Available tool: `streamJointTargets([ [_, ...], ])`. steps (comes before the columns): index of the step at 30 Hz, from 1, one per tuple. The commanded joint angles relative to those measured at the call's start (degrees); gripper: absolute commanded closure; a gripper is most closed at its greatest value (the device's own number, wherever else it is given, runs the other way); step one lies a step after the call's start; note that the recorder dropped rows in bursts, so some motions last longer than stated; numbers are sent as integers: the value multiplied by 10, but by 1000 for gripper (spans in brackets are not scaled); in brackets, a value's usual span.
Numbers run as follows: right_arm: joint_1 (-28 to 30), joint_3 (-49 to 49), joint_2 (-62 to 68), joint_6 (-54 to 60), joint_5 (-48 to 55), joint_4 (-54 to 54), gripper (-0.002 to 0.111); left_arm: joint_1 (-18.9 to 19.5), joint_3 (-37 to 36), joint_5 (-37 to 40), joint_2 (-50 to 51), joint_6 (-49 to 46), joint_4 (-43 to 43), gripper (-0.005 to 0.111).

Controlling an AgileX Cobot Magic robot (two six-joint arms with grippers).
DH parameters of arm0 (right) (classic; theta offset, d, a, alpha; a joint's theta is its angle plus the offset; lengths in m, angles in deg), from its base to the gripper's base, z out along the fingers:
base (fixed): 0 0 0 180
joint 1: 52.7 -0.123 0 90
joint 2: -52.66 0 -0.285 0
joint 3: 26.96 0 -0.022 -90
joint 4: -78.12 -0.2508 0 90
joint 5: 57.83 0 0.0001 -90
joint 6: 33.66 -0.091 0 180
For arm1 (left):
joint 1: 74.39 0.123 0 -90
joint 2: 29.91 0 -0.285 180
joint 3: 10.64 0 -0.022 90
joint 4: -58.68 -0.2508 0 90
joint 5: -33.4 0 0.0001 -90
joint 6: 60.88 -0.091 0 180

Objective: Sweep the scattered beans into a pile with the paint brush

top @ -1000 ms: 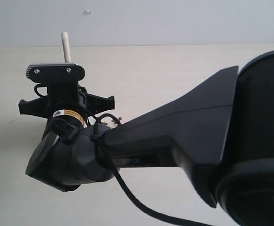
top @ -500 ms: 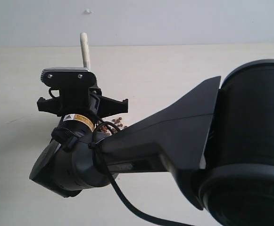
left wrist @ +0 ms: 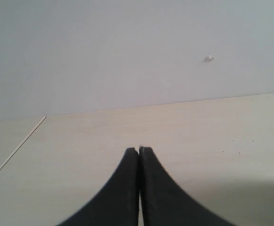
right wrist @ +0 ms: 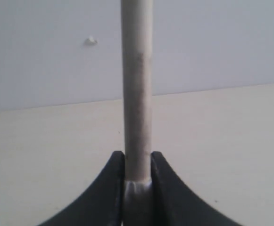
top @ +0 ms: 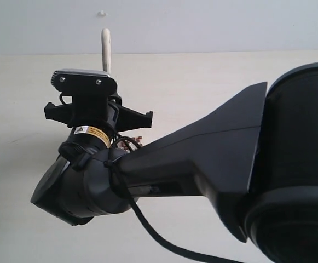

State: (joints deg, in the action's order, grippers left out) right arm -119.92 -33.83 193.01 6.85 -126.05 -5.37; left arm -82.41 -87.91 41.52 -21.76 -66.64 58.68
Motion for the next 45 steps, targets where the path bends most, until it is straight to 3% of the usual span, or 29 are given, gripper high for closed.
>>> streamJointTargets([
  [1, -1, -3, -14, -53, 21, 80, 108, 1, 0, -1, -4, 0, 4, 107],
  [8, 34, -3, 3, -164, 77, 165, 108, 1, 0, -1, -4, 0, 4, 107],
  [18, 72, -3, 39, -167, 116, 103, 108, 1, 0, -1, -4, 0, 4, 107],
  [25, 72, -3, 36, -34, 110, 34, 108, 1, 0, -1, -4, 0, 4, 107],
  [41, 72, -3, -37, 4, 102, -20, 108, 1, 0, -1, -4, 0, 4, 107],
  [45, 70, -3, -66, 64, 117, -42, 108, 1, 0, -1, -4, 0, 4, 107],
])
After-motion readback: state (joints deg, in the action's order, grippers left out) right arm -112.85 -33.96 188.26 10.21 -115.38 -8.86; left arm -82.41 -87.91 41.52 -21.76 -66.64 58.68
